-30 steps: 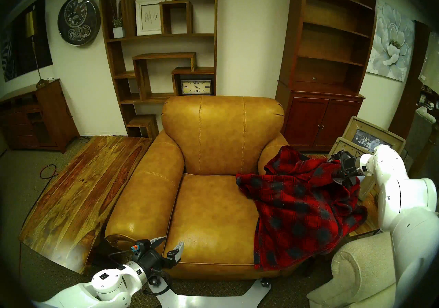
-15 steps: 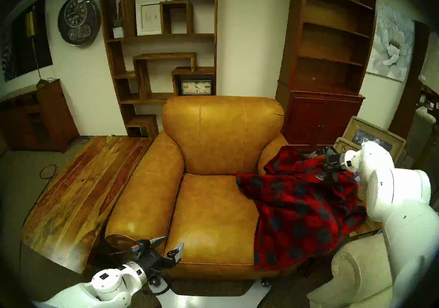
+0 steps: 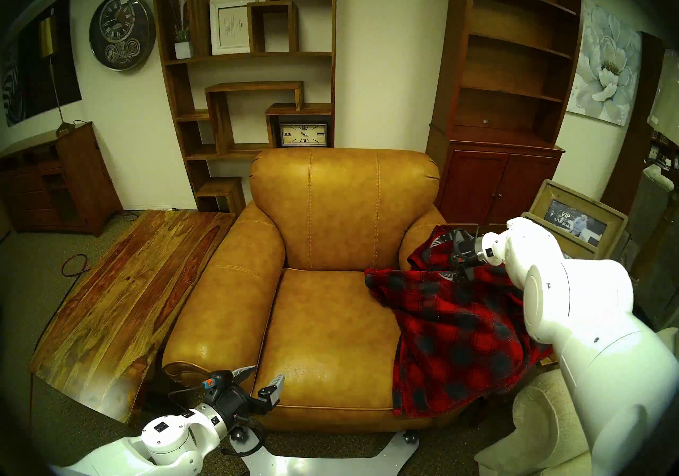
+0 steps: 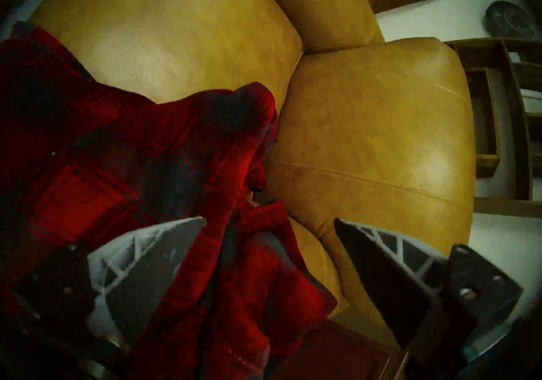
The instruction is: Move the blanket from sofa and drape it over the sofa arm
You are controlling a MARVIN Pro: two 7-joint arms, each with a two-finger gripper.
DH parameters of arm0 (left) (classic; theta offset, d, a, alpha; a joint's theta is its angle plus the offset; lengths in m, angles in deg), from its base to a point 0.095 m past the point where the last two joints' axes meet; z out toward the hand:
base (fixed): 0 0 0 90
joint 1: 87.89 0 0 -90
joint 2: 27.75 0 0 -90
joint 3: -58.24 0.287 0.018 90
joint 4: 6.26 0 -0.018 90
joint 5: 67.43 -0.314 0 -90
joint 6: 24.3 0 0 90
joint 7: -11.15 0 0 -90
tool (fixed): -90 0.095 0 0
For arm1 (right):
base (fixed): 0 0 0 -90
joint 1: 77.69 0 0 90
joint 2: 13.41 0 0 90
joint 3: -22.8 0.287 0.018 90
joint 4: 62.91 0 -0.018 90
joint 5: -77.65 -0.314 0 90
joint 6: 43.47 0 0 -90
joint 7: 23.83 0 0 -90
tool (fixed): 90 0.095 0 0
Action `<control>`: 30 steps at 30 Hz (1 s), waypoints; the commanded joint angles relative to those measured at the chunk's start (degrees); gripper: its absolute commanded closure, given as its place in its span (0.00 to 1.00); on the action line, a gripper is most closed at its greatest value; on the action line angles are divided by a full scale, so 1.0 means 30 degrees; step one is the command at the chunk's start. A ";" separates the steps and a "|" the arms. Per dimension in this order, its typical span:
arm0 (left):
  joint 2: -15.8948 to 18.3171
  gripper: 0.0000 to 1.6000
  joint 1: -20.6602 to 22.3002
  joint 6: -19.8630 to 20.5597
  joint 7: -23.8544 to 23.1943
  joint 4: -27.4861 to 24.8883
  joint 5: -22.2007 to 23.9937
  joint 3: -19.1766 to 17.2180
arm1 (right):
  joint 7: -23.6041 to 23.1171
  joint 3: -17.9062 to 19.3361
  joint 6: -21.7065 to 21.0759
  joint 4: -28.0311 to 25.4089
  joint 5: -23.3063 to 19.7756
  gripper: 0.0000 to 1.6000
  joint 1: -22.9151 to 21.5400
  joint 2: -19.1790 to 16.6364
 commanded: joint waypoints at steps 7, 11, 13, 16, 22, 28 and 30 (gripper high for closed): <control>-0.0004 0.00 0.0015 -0.0032 -0.0042 -0.0277 0.0023 -0.0014 | -0.0863 -0.0012 -0.4077 -0.0325 -0.0005 0.00 0.0419 0.2691; -0.0016 0.00 0.0027 -0.0034 -0.0042 -0.0246 0.0016 -0.0009 | -0.1077 0.0030 -0.5477 -0.0362 -0.0055 0.00 0.0574 0.3069; -0.0020 0.00 0.0031 -0.0034 -0.0041 -0.0236 0.0015 -0.0008 | -0.1147 0.0043 -0.5961 -0.0353 -0.0073 0.00 0.0667 0.3215; -0.0026 0.00 0.0037 -0.0035 -0.0041 -0.0222 0.0012 -0.0006 | -0.1174 0.0074 -0.6724 -0.0227 -0.0098 0.00 0.1133 0.3378; -0.0038 0.00 0.0051 -0.0036 -0.0041 -0.0186 0.0005 -0.0001 | -0.0779 0.0145 -0.7850 -0.0218 -0.0119 0.00 0.2050 0.3573; -0.0048 0.00 0.0060 -0.0039 -0.0044 -0.0164 0.0004 0.0001 | -0.0370 0.0072 -0.8579 -0.0416 0.0061 0.00 0.2593 0.3393; -0.0051 0.00 0.0062 -0.0041 -0.0044 -0.0160 0.0004 0.0001 | -0.0306 0.0018 -0.8694 -0.0480 0.0130 0.00 0.2655 0.3200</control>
